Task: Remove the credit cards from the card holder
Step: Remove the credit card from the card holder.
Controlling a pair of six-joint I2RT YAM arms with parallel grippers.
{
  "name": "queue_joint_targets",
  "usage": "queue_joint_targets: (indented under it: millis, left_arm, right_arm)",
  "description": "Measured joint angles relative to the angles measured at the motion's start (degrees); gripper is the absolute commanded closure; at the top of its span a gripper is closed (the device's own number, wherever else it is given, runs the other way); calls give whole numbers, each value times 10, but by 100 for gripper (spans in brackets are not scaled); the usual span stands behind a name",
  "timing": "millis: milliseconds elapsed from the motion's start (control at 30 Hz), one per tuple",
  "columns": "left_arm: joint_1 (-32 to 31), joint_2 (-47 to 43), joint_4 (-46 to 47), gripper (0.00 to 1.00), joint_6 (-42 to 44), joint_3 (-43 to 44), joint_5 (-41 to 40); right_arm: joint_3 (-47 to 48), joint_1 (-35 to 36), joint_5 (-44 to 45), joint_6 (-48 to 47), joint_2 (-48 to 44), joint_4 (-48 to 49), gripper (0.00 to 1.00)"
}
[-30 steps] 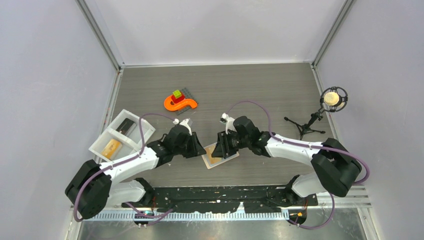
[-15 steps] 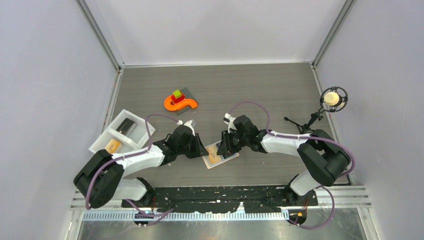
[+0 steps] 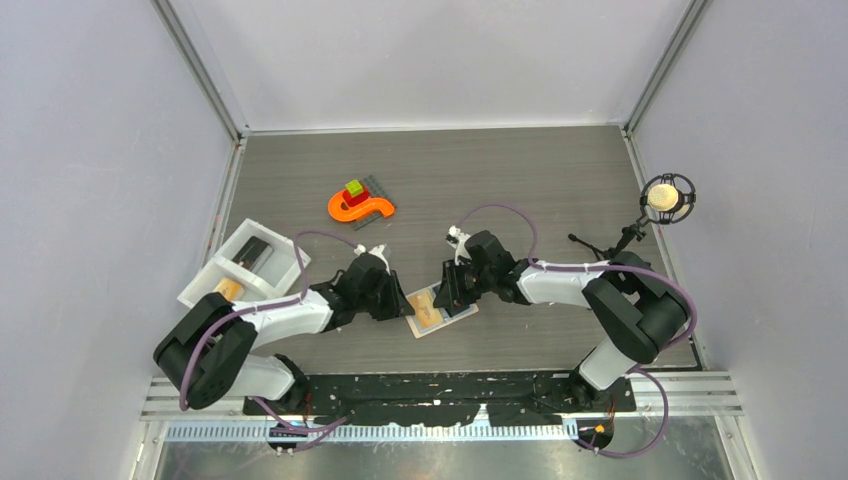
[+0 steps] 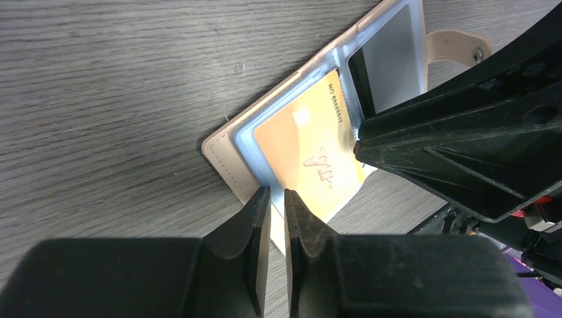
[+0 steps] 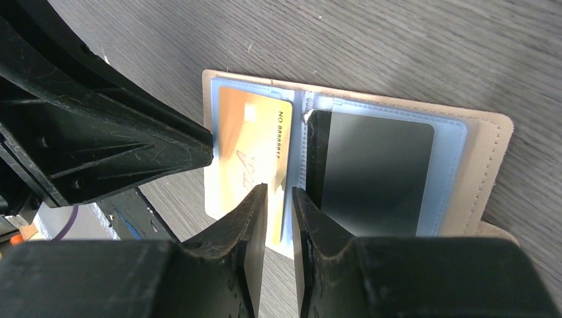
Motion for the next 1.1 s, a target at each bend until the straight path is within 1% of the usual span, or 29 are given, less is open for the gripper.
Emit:
queue_joint_targets:
  millis: [167, 367, 567, 633, 1100]
  left_arm:
    - [0, 11, 5, 85, 0, 0, 0]
    - [0, 14, 10, 85, 0, 0, 0]
    - [0, 14, 10, 85, 1, 0, 0]
    - [0, 14, 9, 84, 2, 0, -1]
    - [-2, 14, -2, 84, 13, 7, -8]
  right_arm:
    - [0, 0, 3, -2, 2, 2, 72]
    - [0, 0, 2, -3, 11, 9, 74]
    - [0, -3, 1, -5, 12, 11, 93]
    - [0, -5, 0, -5, 12, 11, 95]
    - [-26, -23, -32, -5, -2, 23, 95]
